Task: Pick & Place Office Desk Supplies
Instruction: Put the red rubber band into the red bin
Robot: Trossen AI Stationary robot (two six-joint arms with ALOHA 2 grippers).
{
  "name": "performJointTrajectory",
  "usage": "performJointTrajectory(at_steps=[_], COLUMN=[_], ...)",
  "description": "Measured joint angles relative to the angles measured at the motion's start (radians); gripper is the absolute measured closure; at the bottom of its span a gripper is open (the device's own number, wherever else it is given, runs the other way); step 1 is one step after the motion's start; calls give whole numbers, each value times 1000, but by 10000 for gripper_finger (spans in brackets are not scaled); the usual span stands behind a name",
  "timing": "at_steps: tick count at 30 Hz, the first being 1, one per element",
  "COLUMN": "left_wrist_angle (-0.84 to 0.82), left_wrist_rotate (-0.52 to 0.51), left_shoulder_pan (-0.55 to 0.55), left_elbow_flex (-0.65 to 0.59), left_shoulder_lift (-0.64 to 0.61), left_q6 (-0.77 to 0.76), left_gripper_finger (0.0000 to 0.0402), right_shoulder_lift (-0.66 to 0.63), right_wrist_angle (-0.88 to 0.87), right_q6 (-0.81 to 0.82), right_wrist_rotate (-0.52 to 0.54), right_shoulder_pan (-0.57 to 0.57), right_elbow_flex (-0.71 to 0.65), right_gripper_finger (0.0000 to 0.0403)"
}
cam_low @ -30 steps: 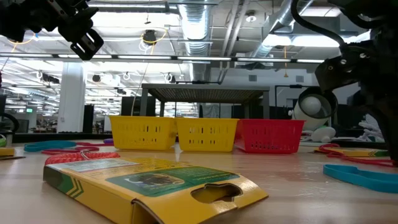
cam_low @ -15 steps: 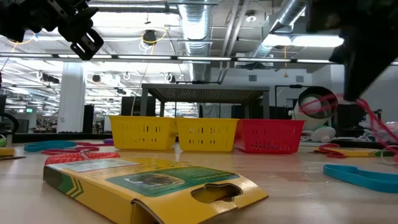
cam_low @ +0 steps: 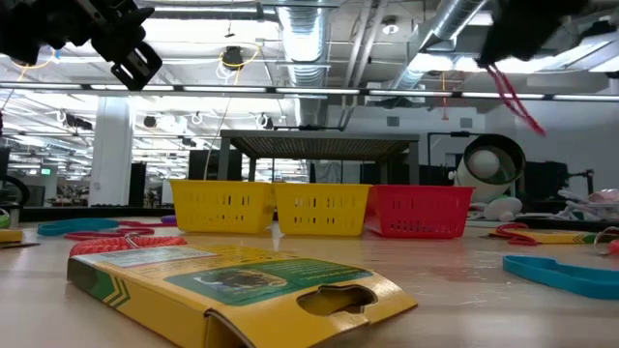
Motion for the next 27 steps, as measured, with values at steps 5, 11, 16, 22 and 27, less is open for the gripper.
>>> performJointTrajectory(at_steps=[5, 11, 16, 22, 27], left_wrist_angle=[28, 53, 122, 186, 269], left_wrist_rotate=[0, 0, -6, -33, -53], left_shoulder_pan=[0, 0, -17, -27, -27], left_elbow_flex=[0, 0, 1, 1, 1], left_shoulder_lift=[0, 0, 9, 66, 132], left_q6=[1, 0, 1, 2, 38], left_gripper_finger=[260, 260, 260, 260, 260], right_shoulder_lift=[-15, -4, 10, 12, 12], right_wrist_angle=[126, 146, 218, 242, 249], right_q6=[-113, -172, -268, -373, -460], right_wrist_rotate=[8, 5, -3, -9, -13], right_shoulder_pan=[-7, -45, -75, -118, -165], right_elbow_flex=[0, 0, 1, 2, 2], right_gripper_finger=[403, 403, 403, 403, 403])
